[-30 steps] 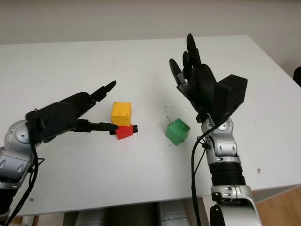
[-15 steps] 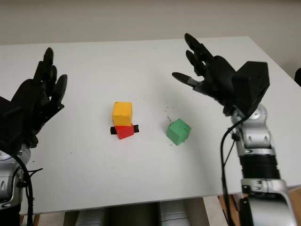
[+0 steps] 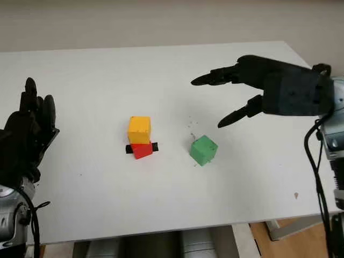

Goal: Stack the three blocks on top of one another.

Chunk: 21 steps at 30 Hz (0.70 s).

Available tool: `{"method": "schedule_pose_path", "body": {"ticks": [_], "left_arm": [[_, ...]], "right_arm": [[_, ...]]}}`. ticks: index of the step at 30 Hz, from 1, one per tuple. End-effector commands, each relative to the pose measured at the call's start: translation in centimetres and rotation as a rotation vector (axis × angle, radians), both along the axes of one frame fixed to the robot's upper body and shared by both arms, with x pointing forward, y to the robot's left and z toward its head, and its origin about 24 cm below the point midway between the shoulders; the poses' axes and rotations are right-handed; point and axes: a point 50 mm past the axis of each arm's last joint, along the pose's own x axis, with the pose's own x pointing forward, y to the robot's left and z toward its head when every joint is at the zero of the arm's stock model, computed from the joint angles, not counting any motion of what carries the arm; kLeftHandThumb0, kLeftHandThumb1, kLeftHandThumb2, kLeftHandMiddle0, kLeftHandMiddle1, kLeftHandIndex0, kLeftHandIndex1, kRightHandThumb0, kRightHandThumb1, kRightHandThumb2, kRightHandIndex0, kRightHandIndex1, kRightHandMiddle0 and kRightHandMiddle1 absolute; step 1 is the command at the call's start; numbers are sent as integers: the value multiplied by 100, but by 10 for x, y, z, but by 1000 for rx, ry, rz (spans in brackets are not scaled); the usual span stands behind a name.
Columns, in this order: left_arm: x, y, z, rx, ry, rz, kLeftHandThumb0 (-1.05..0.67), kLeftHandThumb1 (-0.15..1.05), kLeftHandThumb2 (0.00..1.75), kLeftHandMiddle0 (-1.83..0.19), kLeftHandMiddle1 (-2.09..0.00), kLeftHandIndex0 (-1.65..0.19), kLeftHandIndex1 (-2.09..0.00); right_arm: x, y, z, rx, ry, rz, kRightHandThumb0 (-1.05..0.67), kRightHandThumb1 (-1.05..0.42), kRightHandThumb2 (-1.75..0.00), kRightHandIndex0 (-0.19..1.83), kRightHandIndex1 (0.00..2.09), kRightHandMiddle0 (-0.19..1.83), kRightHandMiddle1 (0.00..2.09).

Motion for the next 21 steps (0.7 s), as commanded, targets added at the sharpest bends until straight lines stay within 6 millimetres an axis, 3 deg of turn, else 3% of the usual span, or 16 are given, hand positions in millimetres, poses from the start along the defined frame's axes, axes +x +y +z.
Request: {"method": "schedule_pose_path", "body": {"ticks": [1,4,8,21], "left_arm": [[0,0,4,-1,-16,6,-80,105,61,19,-2,17,-4],[1,-2,7,9,-16,-3,-80,105,61,19,-3,16,-4],[2,-3,8,18,-15,-9,-80,105,62,19,-3,17,-5],[1,-5,5,46,4,-15,-79,105,61,18,-5,16,-6]], "right_arm": [[-4,7,8,-115,-36,41,-52,-82,-6,35,6,40,5],[-7,16,4,-241,-94,121,-54,-82,-6,37,7,43,6],[-10,21,-3,-271,-121,168,-54,-80,-5,40,7,47,7],[-6,30,-54,-195,-222,242,-69,-82,-6,31,3,52,8]]}}
